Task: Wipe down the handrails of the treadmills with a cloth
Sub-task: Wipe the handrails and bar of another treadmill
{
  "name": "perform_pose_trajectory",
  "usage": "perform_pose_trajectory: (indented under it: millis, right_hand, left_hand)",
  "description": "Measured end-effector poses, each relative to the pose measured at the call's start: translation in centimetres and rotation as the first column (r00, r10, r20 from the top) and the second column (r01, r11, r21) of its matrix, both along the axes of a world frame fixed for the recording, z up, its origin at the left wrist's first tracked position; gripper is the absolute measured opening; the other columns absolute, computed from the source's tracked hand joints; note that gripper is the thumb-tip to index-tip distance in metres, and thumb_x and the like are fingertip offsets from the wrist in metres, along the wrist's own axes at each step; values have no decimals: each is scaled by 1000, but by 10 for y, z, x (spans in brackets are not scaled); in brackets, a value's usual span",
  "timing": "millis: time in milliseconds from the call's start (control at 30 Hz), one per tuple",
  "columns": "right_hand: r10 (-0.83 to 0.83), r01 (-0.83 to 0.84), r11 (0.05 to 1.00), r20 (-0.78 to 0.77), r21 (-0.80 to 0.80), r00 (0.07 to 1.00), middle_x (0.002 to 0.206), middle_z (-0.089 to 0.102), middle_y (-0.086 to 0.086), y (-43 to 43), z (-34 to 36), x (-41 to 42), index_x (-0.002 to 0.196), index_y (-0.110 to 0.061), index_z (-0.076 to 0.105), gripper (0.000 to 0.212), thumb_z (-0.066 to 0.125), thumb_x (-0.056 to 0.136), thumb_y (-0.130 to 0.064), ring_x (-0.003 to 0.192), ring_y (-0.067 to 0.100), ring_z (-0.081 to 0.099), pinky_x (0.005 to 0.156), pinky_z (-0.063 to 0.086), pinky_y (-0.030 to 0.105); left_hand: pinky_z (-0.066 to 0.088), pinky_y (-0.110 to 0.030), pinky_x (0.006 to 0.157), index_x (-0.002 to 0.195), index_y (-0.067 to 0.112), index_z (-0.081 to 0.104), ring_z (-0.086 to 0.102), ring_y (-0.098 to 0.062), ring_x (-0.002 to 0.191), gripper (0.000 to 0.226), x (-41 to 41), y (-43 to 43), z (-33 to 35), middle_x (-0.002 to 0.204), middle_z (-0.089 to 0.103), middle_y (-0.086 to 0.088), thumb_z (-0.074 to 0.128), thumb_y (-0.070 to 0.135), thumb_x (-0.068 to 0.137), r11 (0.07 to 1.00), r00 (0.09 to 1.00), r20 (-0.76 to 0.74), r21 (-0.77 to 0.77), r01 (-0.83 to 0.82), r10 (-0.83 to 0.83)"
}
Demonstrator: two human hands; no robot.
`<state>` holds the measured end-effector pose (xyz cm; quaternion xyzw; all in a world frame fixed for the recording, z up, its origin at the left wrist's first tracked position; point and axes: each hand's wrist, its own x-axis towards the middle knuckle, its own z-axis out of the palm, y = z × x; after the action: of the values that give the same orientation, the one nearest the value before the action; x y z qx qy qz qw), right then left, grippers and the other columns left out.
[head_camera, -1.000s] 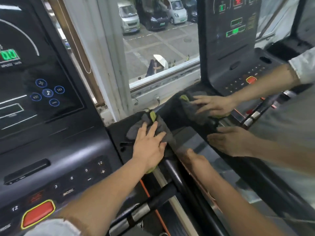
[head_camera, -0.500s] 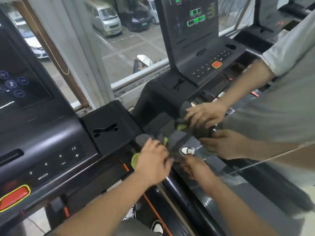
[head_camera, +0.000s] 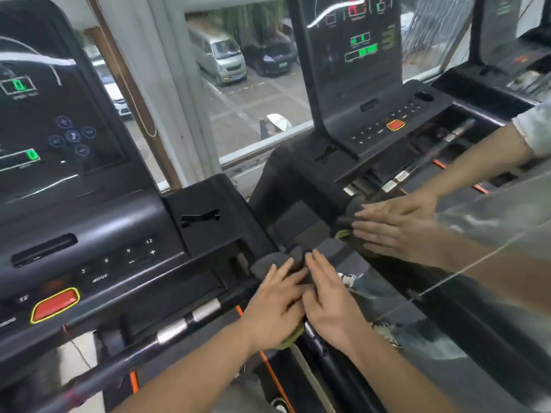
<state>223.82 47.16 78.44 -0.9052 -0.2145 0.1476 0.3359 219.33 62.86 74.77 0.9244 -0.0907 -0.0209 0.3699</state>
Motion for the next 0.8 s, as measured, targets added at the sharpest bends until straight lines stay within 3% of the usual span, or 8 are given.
perform_pose_trajectory:
  millis: [67, 100, 200, 333, 467, 533, 700, 800]
  right_hand:
    - [119, -125, 987, -70, -97, 990, 171, 11, 3, 14, -2, -4, 164, -14, 12, 72, 42, 100, -29, 157, 12, 7, 119, 1, 13]
    - [152, -168, 969, -100, -181, 983, 172, 3, 8, 22, -5, -8, 164, -13, 5, 76, 45, 101, -30, 158, 16, 3, 122, 0, 17]
    - [81, -104, 906, -73, -410, 994, 168, -16, 20, 50, -18, -15, 160, -5, -16, 97, 45, 100, -51, 158, 31, -7, 128, 0, 37]
    - [39, -13, 826, 35, -564, 999, 166, 2, 26, 83, -33, -5, 157, 3, -16, 104, 43, 100, -60, 153, 38, 17, 125, 18, 42]
    - [70, 50, 855, 212, -516, 975, 138, 48, 34, 112, -44, 16, 151, 12, 33, 96, 67, 89, -54, 117, 44, 58, 96, 52, 50]
    - [70, 58, 870, 239, -490, 968, 123, 57, 30, 126, -47, 30, 143, 11, 45, 88, 70, 86, -51, 99, 42, 62, 82, 56, 47]
    - [47, 47, 898, 202, -437, 978, 138, 46, 23, 154, -35, 60, 154, 5, 26, 84, 49, 98, -54, 116, 38, 55, 94, 49, 45]
    - [28, 19, 924, 118, -383, 993, 155, 31, 17, 147, -30, 63, 161, -7, 8, 85, 39, 102, -60, 136, 35, 41, 106, 40, 44]
  left_hand:
    - [12, -21, 126, 119, 34, 74, 29, 2, 149, 43, -4, 19, 9, 140, 57, 30, 51, 10, 91, 937, 982, -167, -322, -135, 85]
    - [26, -21, 122, 107, 30, 78, 46, -1, 141, 44, -5, 31, 10, 126, 67, 25, 52, 0, 86, 881, 954, -197, -376, -286, 226]
    - [49, -24, 101, 89, 20, 77, 64, -7, 109, 37, -17, 60, 10, 103, 71, 16, 49, 2, 75, 835, 849, 51, -222, -503, 525]
    - [41, -11, 102, 97, 20, 77, 58, -2, 114, 37, -27, 71, 8, 113, 65, 17, 50, 6, 76, 851, 854, 69, -149, -503, 516]
    - [38, -7, 100, 97, 17, 77, 58, -2, 111, 36, -21, 83, 10, 112, 63, 17, 51, 4, 77, 854, 854, 81, -139, -501, 514]
    - [44, -14, 100, 95, 16, 76, 61, -4, 109, 35, -18, 93, 7, 109, 63, 18, 51, 2, 76, 845, 842, 101, -143, -515, 530]
    - [49, -28, 99, 96, 19, 75, 62, -4, 108, 37, -16, 99, 4, 109, 62, 21, 55, -4, 76, 858, 850, 124, -116, -500, 512]
    - [48, -28, 105, 115, 21, 71, 54, -2, 124, 46, -13, 90, 10, 132, 55, 19, 53, 0, 79, 868, 865, 98, -143, -476, 491]
